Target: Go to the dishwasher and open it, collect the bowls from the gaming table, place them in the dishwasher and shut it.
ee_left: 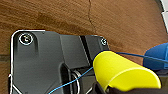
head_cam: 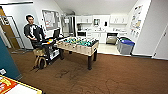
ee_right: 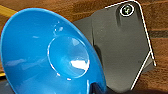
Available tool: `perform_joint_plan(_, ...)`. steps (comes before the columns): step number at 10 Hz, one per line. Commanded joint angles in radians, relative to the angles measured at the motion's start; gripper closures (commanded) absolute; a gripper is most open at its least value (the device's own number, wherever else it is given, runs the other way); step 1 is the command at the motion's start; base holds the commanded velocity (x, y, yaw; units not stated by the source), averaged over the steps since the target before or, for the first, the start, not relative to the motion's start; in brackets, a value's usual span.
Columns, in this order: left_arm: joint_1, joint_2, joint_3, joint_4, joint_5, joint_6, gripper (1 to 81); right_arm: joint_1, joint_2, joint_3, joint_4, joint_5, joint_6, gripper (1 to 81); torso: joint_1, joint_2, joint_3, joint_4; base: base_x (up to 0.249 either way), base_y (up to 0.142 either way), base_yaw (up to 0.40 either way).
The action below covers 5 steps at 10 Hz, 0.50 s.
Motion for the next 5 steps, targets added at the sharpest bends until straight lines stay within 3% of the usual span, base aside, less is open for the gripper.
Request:
perform_joint_plan(1,-0.037,-0.024,0.011,0.012,0.012,0.0,81.1,0.036,0.017,0.036,-0.036,-0.014,-0.009,81.1,0.0,0.0,0.0,0.0,0.0,0.0,0.0)
perform_joint_plan(5,-0.037,-0.023,0.011,0.012,0.012,0.0,81.1,0.036,0.017,0.036,-0.036,-0.014,-0.009,81.1,0.0,-0.001,0.0,0.0,0.074,0.0,0.0)
